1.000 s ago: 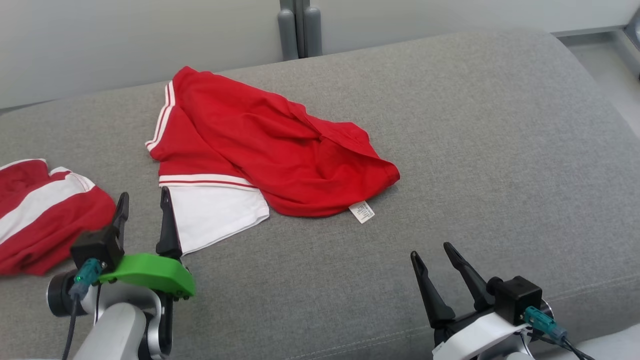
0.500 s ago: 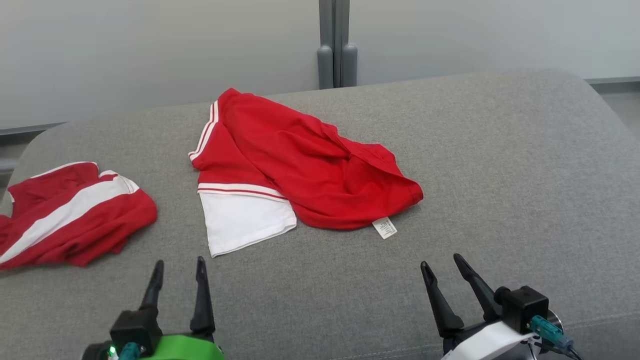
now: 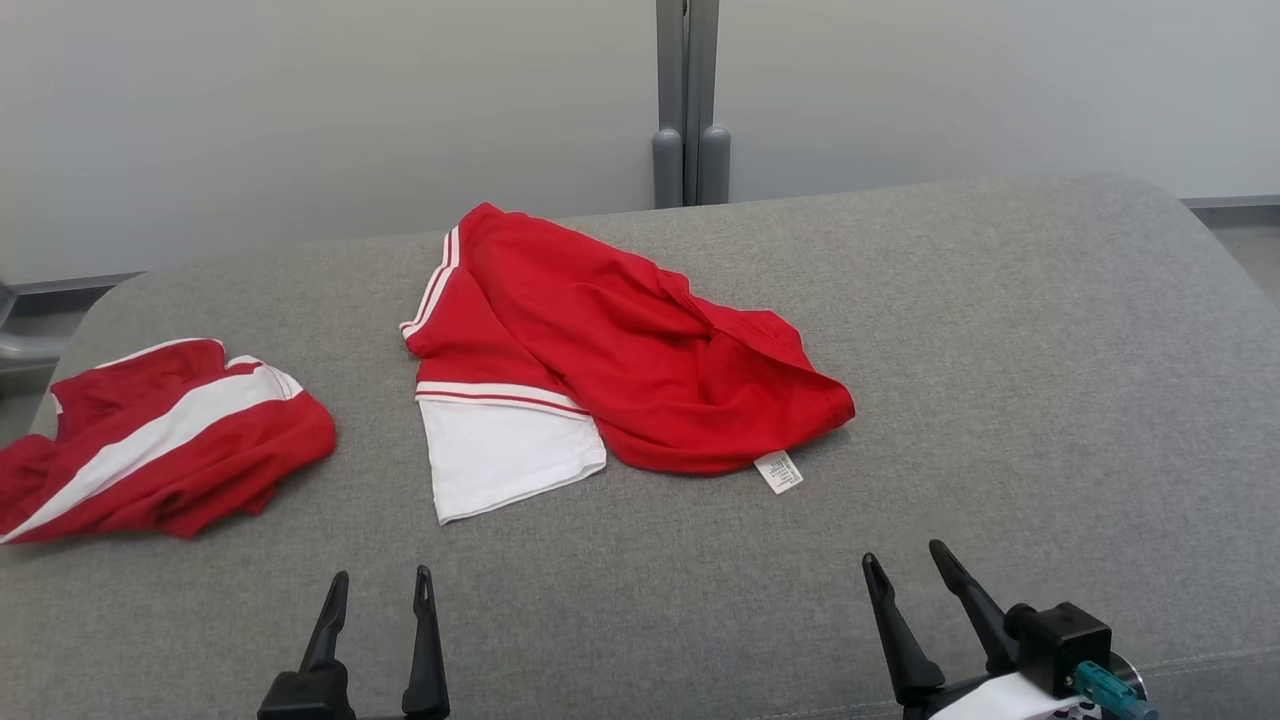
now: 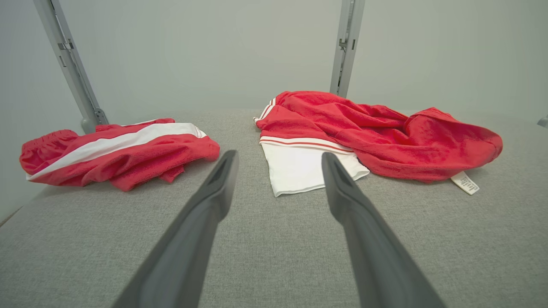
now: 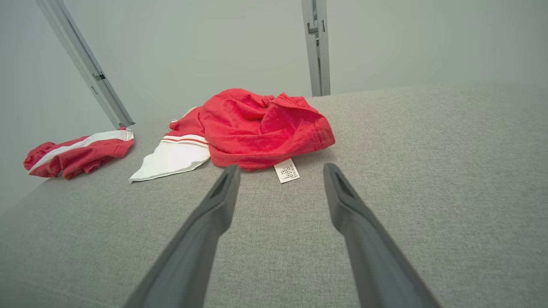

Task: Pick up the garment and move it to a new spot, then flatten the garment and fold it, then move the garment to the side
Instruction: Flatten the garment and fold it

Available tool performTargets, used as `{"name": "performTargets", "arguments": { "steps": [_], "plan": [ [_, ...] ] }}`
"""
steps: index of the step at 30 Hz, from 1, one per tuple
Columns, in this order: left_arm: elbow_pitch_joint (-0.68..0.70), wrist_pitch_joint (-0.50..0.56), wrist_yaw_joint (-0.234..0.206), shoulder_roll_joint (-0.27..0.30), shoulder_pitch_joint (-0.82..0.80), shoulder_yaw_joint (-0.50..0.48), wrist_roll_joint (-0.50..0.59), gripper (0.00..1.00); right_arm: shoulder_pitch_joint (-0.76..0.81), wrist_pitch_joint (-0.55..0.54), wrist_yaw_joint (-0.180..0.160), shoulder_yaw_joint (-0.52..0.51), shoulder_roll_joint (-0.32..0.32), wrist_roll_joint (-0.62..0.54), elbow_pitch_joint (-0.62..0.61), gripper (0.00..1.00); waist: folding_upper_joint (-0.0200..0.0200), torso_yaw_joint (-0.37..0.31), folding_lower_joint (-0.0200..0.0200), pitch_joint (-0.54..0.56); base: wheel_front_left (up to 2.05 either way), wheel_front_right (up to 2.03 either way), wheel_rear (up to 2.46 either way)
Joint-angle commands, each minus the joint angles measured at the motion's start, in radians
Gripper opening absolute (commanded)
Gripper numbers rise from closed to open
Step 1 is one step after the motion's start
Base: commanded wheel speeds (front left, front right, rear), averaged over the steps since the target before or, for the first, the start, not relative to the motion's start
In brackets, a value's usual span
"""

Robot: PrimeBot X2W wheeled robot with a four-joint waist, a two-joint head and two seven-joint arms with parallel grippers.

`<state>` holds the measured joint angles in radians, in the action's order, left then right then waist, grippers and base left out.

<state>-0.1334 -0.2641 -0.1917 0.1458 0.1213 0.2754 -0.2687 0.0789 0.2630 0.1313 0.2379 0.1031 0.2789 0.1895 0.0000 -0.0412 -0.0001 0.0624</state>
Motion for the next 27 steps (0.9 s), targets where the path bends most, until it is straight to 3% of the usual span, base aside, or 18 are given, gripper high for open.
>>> {"name": "performTargets", "arguments": {
  "steps": [1, 19, 27],
  "plan": [
    [-0.007, 0.001, 0.01, -0.002, 0.016, -0.009, 0.011, 1.0, 0.014, 0.004, -0.001, 0.004, -0.003, -0.009, 0.004, 1.0, 0.0, -0.001, 0.0001, 0.0, 0.0, 0.0, 0.0],
    [-0.094, 0.001, 0.062, -0.054, 0.007, -0.065, 0.041, 1.0, 0.001, 0.004, -0.001, 0.041, 0.001, 0.004, 0.007, 1.0, 0.0, -0.01, 0.0001, -0.008, 0.0, 0.0, 0.0],
    [-0.373, 0.014, 0.114, -0.084, -0.202, -0.077, -0.071, 1.0, -0.03, 0.004, -0.001, 0.083, 0.029, 0.025, 0.011, 1.0, 0.0, -0.027, 0.0001, -0.043, 0.0, 0.0, 0.0]
  ]
}}
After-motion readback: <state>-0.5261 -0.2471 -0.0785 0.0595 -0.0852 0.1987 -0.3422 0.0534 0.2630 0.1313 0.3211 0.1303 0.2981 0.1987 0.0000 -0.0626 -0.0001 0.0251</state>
